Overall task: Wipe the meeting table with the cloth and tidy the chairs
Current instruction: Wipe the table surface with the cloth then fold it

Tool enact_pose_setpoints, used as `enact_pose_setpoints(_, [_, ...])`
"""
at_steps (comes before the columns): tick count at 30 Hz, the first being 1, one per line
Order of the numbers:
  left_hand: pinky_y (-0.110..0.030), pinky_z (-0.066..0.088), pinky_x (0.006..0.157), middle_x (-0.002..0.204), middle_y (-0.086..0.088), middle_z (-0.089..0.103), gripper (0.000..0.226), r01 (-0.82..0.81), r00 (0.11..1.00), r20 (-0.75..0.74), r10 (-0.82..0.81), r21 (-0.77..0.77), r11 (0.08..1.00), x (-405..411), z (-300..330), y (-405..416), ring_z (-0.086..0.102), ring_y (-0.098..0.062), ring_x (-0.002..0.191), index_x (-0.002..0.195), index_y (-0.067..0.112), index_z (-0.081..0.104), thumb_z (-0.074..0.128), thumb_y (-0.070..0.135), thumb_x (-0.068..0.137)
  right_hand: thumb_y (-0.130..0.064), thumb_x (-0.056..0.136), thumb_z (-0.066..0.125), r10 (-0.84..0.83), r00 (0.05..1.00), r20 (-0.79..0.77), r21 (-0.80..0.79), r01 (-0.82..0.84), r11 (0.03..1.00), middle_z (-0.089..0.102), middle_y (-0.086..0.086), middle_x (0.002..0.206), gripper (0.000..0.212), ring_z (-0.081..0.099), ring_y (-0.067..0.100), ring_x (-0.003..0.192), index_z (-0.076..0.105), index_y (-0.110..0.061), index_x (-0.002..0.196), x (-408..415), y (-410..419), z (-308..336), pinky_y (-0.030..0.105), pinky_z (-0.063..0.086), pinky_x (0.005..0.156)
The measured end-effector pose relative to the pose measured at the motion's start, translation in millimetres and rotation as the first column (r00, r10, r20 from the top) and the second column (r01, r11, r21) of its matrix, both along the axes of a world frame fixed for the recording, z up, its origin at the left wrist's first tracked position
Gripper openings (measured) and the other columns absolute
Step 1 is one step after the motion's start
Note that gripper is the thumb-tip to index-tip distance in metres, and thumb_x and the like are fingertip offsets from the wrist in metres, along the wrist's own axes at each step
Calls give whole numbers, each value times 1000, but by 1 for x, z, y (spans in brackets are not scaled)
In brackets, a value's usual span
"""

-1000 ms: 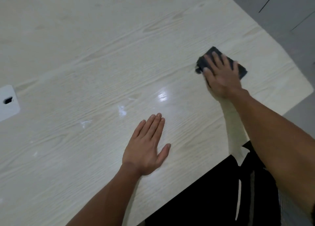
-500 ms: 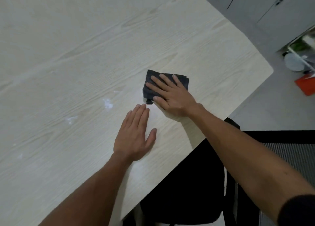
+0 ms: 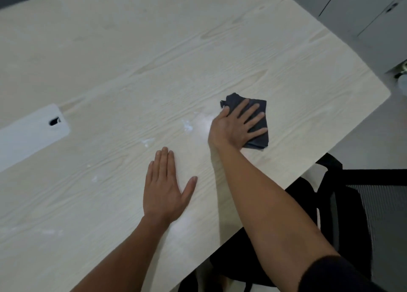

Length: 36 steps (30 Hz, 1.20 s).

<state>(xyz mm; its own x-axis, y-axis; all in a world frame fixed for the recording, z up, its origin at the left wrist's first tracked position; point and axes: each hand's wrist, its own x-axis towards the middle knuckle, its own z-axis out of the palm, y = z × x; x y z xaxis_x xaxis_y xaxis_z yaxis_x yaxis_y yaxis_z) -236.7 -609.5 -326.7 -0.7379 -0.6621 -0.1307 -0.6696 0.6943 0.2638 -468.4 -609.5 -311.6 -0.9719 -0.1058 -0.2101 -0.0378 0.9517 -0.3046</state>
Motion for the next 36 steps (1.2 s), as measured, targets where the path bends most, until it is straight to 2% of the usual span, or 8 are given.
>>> enact_pose_setpoints(5, [-40, -1, 132, 175, -5, -7, 93, 2, 1000, -6, -2, 5, 1000, 0, -4, -3, -13, -17, 161, 166, 11, 0, 24, 72, 101, -53, 110, 12, 431, 901, -48, 13, -431, 902, -8, 5, 177, 67, -12, 32, 162, -1, -23, 169, 34, -83, -11, 68, -14, 122])
enact_pose_setpoints(12, [-44, 5, 132, 176, -6, -6, 93, -6, 1000, 8, 6, 28, 1000, 3, -1, -5, -13, -18, 161, 166, 10, 1, 26, 71, 101, -55, 111, 19, 986, 152, -70, 51, -986, 156, 5, -14, 176, 57, -4, 14, 163, 10, -44, 166, -11, -34, -12, 49, -11, 130])
enact_pose_setpoints(14, [-44, 7, 132, 176, -7, -1, 93, -7, 1000, -14, 7, 24, 1000, 3, -1, -6, -9, -19, 162, 166, 9, 4, 28, 70, 101, -56, 111, 17, 975, 215, -60, 91, -971, 220, 4, -15, 176, 57, -4, 13, 163, 10, -46, 166, -34, 0, -12, 51, -8, 130])
enact_pose_setpoints(17, [-44, 6, 132, 176, -7, 2, 93, -1, 999, -48, 3, 32, 999, 3, -2, -4, -7, -20, 162, 166, 8, 7, 32, 69, 101, -58, 108, 12, 832, 552, -55, 129, -822, 554, 3, -12, 177, 59, -3, 17, 164, 9, -47, 166, -66, 52, -5, 58, -5, 129])
enact_pose_setpoints(23, [-43, 1, 132, 176, -7, -3, 93, -1, 999, -39, 3, 44, 999, 3, 1, -4, -12, -18, 162, 166, 8, 3, 29, 69, 101, -56, 108, 6, 38, 998, -45, 108, -33, 994, -7, -1, 177, 65, -10, 28, 163, -2, -33, 168, -31, 71, -3, 66, -12, 124])
enact_pose_setpoints(26, [-43, 3, 132, 176, -8, -1, 92, 1, 999, -38, 0, 26, 1000, 4, 1, -2, -9, -20, 162, 166, 8, 4, 30, 68, 101, -51, 109, 13, -71, 996, -51, 46, 73, 996, -4, 6, 178, 67, -8, 34, 163, 2, -23, 169, 17, 21, -5, 72, -9, 122])
enact_pose_setpoints(30, [-45, 7, 131, 176, -9, -1, 93, 4, 1000, 0, -4, 11, 1000, 3, -1, -4, -8, -20, 162, 166, 6, 5, 25, 70, 101, -52, 110, 13, 298, 951, -76, 16, -298, 954, -5, 6, 177, 68, -9, 32, 163, 0, -21, 169, 65, -44, -10, 67, -12, 123])
enact_pose_setpoints(36, [-45, 8, 132, 176, -9, 5, 92, -12, 1000, 4, 12, -25, 1000, 3, -2, -4, -4, -20, 163, 166, 7, 7, 27, 69, 101, -54, 111, 17, 942, 321, -96, 78, -941, 328, 6, -8, 177, 60, -1, 19, 164, 10, -37, 168, 41, -30, -13, 52, -10, 129])
